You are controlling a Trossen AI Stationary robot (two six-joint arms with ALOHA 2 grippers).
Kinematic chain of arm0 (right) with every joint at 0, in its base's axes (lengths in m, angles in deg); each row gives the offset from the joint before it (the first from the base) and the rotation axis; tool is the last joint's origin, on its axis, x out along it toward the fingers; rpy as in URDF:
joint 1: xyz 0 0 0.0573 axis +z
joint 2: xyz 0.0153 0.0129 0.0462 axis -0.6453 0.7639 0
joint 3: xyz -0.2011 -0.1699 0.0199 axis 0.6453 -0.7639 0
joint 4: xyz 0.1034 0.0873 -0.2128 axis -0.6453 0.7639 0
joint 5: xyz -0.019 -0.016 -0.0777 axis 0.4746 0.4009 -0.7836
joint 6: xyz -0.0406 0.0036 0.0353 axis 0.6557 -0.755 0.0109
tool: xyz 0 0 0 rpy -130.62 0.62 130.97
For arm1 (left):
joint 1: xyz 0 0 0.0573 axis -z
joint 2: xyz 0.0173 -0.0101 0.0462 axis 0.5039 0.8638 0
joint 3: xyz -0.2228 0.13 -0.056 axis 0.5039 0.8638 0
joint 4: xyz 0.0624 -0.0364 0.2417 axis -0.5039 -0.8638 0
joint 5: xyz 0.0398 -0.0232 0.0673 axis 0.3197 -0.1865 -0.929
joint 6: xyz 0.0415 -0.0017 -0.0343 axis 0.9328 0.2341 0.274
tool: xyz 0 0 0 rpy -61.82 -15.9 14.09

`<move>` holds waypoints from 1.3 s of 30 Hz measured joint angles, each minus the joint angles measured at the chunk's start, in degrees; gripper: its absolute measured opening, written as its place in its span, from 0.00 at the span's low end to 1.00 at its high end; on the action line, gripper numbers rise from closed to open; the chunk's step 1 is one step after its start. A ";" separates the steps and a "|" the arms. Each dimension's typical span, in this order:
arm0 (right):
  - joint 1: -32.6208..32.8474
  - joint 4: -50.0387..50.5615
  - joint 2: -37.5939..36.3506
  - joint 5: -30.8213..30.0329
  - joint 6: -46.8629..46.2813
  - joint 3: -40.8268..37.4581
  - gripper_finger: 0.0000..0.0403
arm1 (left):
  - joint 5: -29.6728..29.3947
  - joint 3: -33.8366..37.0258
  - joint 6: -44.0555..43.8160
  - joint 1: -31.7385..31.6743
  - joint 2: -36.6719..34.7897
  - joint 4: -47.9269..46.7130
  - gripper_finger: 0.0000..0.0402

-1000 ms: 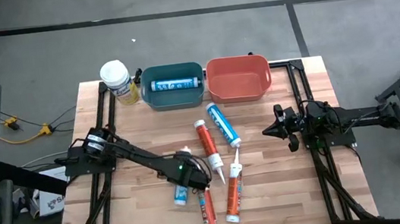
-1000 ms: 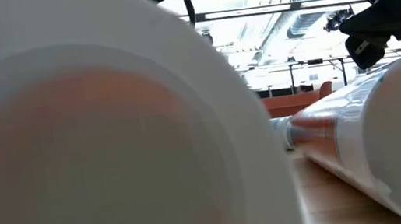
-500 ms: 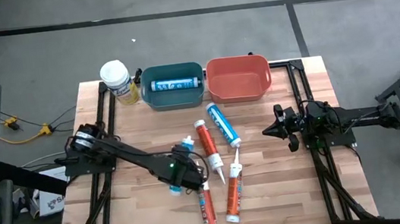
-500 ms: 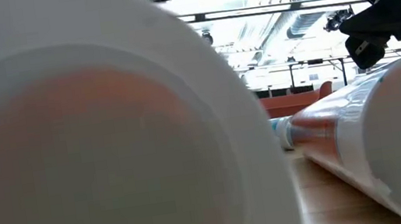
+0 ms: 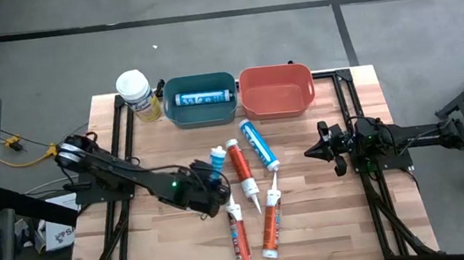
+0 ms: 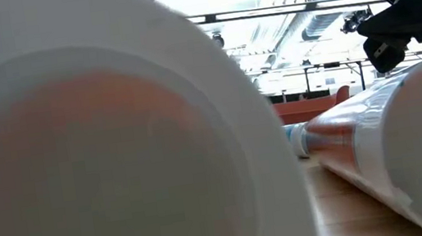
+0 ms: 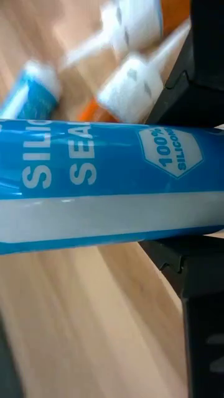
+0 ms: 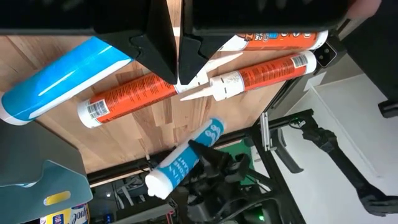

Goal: Pick & place silicon tubes, Sealant and Lysol wipes
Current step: Put the bottom blue sealant into the blue bin

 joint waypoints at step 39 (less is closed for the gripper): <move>0.00 -0.02 3.12 -1.50 0.00 0.00 0.03 | -7.31 31.31 64.91 -3.19 -8.59 71.73 0.48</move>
